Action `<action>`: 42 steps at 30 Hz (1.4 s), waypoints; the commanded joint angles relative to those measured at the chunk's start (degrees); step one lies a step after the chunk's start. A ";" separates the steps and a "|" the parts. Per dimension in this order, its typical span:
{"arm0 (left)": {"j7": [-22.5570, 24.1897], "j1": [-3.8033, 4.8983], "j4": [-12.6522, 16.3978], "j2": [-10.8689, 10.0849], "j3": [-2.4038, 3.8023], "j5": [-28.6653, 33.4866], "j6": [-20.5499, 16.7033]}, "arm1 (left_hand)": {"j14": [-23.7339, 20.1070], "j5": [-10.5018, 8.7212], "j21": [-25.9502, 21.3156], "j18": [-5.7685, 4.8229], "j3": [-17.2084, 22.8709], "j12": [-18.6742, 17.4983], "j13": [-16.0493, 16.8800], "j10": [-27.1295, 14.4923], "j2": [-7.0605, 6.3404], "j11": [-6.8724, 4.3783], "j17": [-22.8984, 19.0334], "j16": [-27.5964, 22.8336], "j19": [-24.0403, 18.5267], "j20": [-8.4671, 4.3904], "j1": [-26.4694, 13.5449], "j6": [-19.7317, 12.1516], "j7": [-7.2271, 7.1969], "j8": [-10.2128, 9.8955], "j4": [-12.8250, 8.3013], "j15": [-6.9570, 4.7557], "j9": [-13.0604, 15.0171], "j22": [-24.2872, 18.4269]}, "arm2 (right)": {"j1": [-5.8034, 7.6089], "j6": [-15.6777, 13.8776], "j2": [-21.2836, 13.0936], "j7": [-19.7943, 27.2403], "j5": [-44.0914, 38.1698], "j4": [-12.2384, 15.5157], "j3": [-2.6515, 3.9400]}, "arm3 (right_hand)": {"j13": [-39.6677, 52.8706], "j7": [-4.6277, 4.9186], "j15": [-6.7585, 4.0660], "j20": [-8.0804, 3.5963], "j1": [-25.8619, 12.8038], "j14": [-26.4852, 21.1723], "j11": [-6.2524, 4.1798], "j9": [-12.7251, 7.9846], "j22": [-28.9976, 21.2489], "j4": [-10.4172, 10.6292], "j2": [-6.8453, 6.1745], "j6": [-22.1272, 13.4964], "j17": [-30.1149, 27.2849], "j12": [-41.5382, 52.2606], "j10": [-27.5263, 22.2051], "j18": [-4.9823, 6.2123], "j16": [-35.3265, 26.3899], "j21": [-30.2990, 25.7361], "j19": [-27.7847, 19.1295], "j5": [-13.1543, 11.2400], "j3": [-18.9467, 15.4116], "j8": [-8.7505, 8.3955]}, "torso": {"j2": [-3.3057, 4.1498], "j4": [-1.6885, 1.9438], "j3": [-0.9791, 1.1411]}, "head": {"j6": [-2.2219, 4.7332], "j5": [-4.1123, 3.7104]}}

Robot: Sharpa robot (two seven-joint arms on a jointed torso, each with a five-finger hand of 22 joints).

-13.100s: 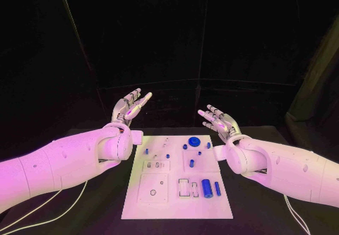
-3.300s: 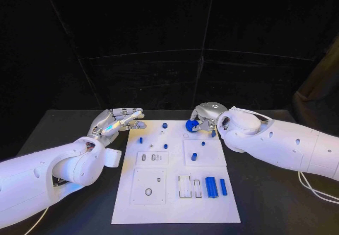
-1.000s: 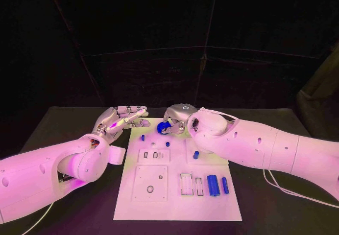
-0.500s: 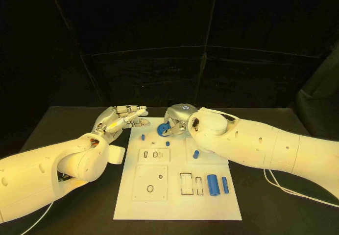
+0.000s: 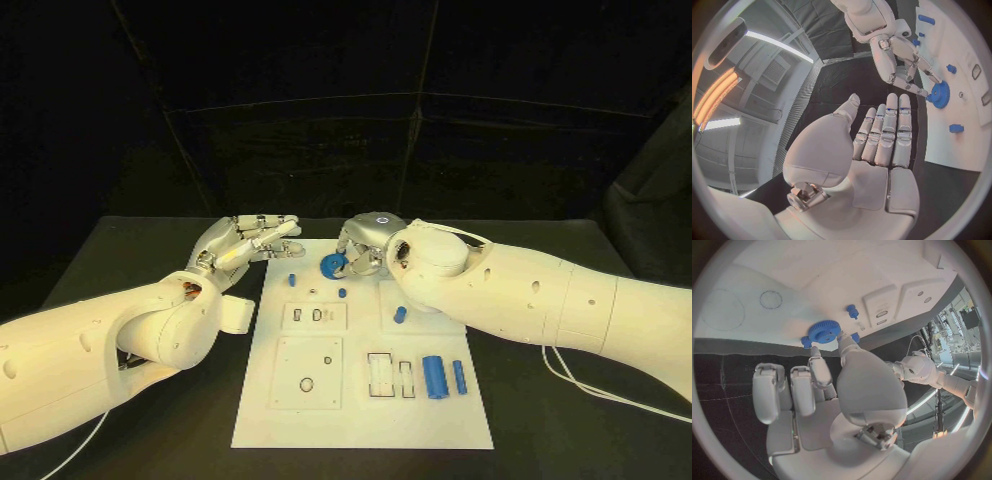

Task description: Assemble the parts on the task board

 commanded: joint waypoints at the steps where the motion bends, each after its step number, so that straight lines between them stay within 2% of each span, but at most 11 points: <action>1: 0.04 0.09 0.01 0.03 0.04 -0.24 0.64 | 0.28 -0.11 -0.22 0.76 0.09 -0.37 -0.08 -0.51 0.48 -0.07 0.15 -0.26 0.50 0.07 0.26 -0.30 0.34 -0.27 -0.55 0.05 -0.02 -0.10 | 0.09 -3.78 -0.47 0.07 0.07 0.47 0.02 | 0.07 -0.05 0.50 0.30 -0.66 3.97 0.09 0.04 8.06 0.57 0.07 -0.45 6.06 -0.08 -0.04 -0.06 -0.23 -0.18 0.51 0.21 -0.08 -0.18 | 0.01 -0.04 0.02 | 0.15 -0.10; 4: 0.04 0.09 -0.02 0.00 0.04 -0.24 0.67 | 0.28 -0.11 -0.22 0.76 0.09 -0.37 -0.08 -0.51 0.48 -0.07 0.15 -0.26 0.50 0.07 0.26 -0.30 0.34 -0.27 -0.55 0.05 -0.02 -0.10 | 0.06 -7.69 -1.80 1.85 1.50 1.41 0.01 | 0.24 -0.04 0.52 0.32 -0.63 3.93 0.09 0.04 8.09 0.99 0.28 -0.52 5.91 0.09 0.09 -0.06 -0.32 -0.17 0.54 0.84 -0.25 -0.20 | -0.01 -0.04 0.02 | 0.31 -0.24; 7: 0.08 0.09 -0.08 -0.05 0.04 -0.24 0.70 | 0.28 -0.11 -0.22 0.76 0.09 -0.37 -0.08 -0.51 0.48 -0.07 0.15 -0.26 0.50 0.07 0.26 -0.30 0.34 -0.27 -0.55 0.05 -0.02 -0.10 | 0.03 -11.28 -5.81 8.64 7.77 3.72 0.00 | 0.30 -0.10 0.46 0.29 1.40 3.76 0.01 0.08 7.33 0.33 1.36 -0.44 5.21 0.09 0.08 0.12 -0.72 -0.53 -0.04 1.94 0.42 -0.12 | -0.09 -0.08 -0.03 | 0.71 -0.79; 13: 0.11 0.09 -0.04 -0.24 0.04 -0.24 0.85 | 0.30 -0.11 -0.25 0.76 0.15 -0.33 -0.06 -0.42 0.52 -0.11 0.18 -0.30 0.53 0.06 0.27 -0.21 0.30 -0.24 -0.64 0.04 0.00 -0.12 | 0.03 -8.88 -14.51 18.49 21.17 6.82 -0.02 | -0.70 -0.17 0.29 0.13 5.93 3.28 -0.14 0.09 4.97 -2.76 1.28 -0.39 3.40 -1.32 -1.04 0.68 -1.86 -1.74 -1.90 2.45 1.12 -0.10 | -0.26 -0.59 0.00 | 1.13 -1.07; 18: 0.13 0.09 -0.04 -0.23 0.04 -0.24 1.14 | 0.39 -0.11 -0.33 0.77 0.26 -0.13 0.00 0.01 0.58 -0.23 0.29 -0.41 0.63 0.03 0.18 0.13 0.17 -0.12 -0.81 -0.02 0.06 -0.16 | 0.00 -7.42 -20.66 23.07 26.29 7.57 -0.05 | -1.01 -0.18 0.28 0.11 6.58 3.25 -0.14 0.09 4.68 -3.48 0.74 -0.39 3.29 -1.73 -1.31 0.74 -1.99 -1.92 -2.12 2.77 0.77 -0.10 | -0.33 -1.12 0.25 | 1.42 -1.14; 20: 0.12 0.09 -0.09 -0.18 0.04 -0.24 1.24 | 0.46 -0.11 -0.34 0.78 0.29 -0.06 0.01 0.17 0.61 -0.27 0.34 -0.43 0.70 0.00 0.12 0.26 0.13 -0.08 -0.86 -0.06 0.07 -0.17 | -0.03 -7.18 -22.28 24.09 27.77 7.46 -0.06 | -1.22 -0.17 0.28 0.10 6.68 3.22 -0.14 0.09 4.48 -3.64 0.53 -0.42 3.16 -2.00 -1.49 0.79 -2.09 -2.04 -2.27 2.99 0.55 -0.11 | -0.34 -1.24 0.44 | 1.53 -1.23; 23: 0.08 0.08 -0.20 -0.07 0.03 -0.24 1.37 | 0.52 -0.11 -0.36 0.79 0.34 0.00 0.02 0.32 0.65 -0.32 0.38 -0.45 0.76 -0.02 0.08 0.38 0.09 -0.04 -0.91 -0.09 0.08 -0.17 | -0.26 -6.72 -24.42 25.17 29.27 7.17 -0.08 | -1.43 -0.16 0.28 0.10 6.84 3.19 -0.14 0.07 4.29 -3.82 0.41 -0.51 3.04 -2.27 -1.66 0.83 -2.18 -2.15 -2.42 3.22 0.41 -0.15 | -0.35 -1.11 0.42 | 1.64 -1.67; 25: 0.06 0.07 -0.27 -0.02 0.03 -0.24 1.41 | 0.52 -0.11 -0.36 0.79 0.34 0.00 0.02 0.32 0.65 -0.32 0.38 -0.45 0.76 -0.02 0.08 0.38 0.09 -0.04 -0.91 -0.09 0.08 -0.17 | -0.52 -6.53 -25.32 25.52 29.71 7.04 -0.08 | -1.55 -0.16 0.28 0.10 6.90 3.18 -0.14 0.06 4.21 -3.88 0.38 -0.55 2.99 -2.41 -1.75 0.85 -2.22 -2.19 -2.48 3.30 0.37 -0.16 | -0.36 -1.14 0.53 | 1.62 -1.72; 27: 0.05 0.06 -0.38 0.06 0.03 -0.24 1.44 | 0.52 -0.11 -0.36 0.79 0.34 0.00 0.02 0.32 0.65 -0.32 0.38 -0.45 0.76 -0.02 0.08 0.38 0.09 -0.04 -0.91 -0.09 0.08 -0.17 | -0.90 -6.37 -26.10 25.85 30.05 6.66 -0.08 | -1.62 -0.16 0.28 0.10 6.93 3.17 -0.13 0.06 4.17 -3.91 0.36 -0.58 2.96 -2.50 -1.81 0.86 -2.24 -2.22 -2.51 3.35 0.34 -0.18 | -0.29 -1.12 0.44 | 1.61 -1.97; 32: 0.06 0.04 -0.72 0.30 0.02 -0.24 1.49 | 0.54 -0.11 -0.36 0.79 0.35 0.03 0.02 0.38 0.65 -0.33 0.39 -0.46 0.78 -0.03 0.06 0.43 0.08 -0.03 -0.92 -0.10 0.09 -0.18 | -2.09 -5.94 -26.83 26.29 30.37 4.90 -0.09 | -2.05 -0.13 0.29 0.10 7.05 3.15 -0.11 0.03 3.95 -4.06 0.27 -0.74 2.86 -3.02 -2.16 0.91 -2.33 -2.34 -2.67 3.54 0.19 -0.24 | -0.26 -1.17 0.44 | 1.50 -2.21; 42: 0.07 -0.02 -1.11 0.54 -0.06 -0.24 1.60 | 0.55 -0.11 -0.37 0.79 0.35 0.03 0.02 0.39 0.65 -0.33 0.40 -0.47 0.78 -0.03 0.05 0.43 0.08 -0.03 -0.93 -0.10 0.09 -0.18 | -4.46 -6.03 -25.38 26.19 30.08 1.27 -0.08 | -2.68 0.27 0.52 0.24 7.05 3.14 0.21 -0.17 3.63 -4.25 0.21 -2.48 2.78 -3.83 -2.69 0.97 -2.49 -2.58 -2.89 3.70 -0.52 -0.60 | -0.23 -1.05 0.36 | 1.18 -2.28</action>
